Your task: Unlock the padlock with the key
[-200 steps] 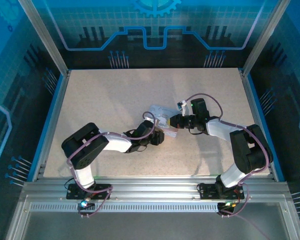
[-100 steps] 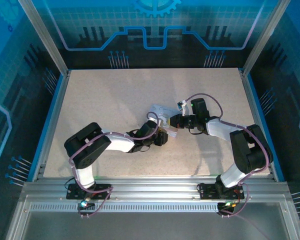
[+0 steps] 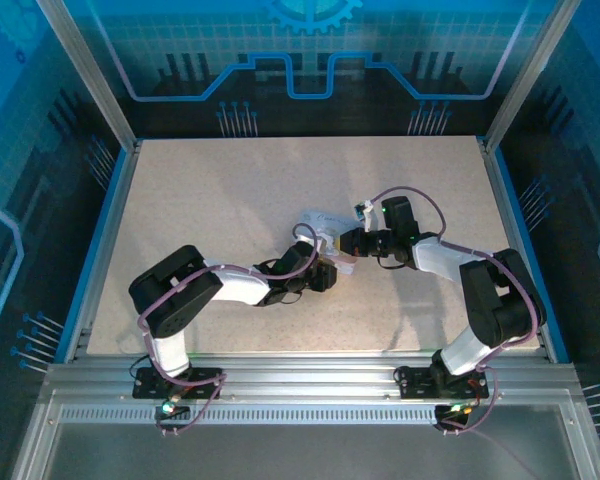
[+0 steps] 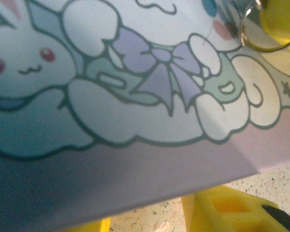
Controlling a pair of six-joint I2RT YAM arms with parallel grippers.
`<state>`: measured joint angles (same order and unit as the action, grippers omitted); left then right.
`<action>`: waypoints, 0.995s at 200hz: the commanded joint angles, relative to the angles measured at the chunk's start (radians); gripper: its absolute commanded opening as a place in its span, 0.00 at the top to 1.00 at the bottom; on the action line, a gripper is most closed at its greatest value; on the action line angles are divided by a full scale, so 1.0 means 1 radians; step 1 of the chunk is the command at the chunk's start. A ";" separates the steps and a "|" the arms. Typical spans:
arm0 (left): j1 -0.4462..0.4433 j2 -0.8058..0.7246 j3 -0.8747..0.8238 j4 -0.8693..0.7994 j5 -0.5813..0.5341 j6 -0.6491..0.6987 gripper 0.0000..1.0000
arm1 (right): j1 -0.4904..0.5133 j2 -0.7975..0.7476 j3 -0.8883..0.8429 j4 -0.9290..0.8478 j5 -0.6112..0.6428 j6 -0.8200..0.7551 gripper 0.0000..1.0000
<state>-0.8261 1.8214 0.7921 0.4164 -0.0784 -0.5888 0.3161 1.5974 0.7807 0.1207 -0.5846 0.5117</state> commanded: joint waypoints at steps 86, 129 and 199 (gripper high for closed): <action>-0.006 0.009 -0.006 0.096 -0.040 -0.111 0.68 | 0.029 -0.004 -0.003 -0.062 0.003 -0.015 1.00; -0.005 -0.007 -0.004 0.091 -0.031 -0.108 0.73 | 0.029 -0.070 0.005 -0.068 0.029 -0.042 1.00; -0.006 -0.090 0.012 0.041 -0.002 -0.119 0.73 | 0.029 -0.318 -0.107 -0.176 0.105 -0.158 1.00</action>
<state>-0.8268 1.7985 0.7883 0.4419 -0.1043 -0.7025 0.3340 1.3502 0.7284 0.0315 -0.5053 0.4286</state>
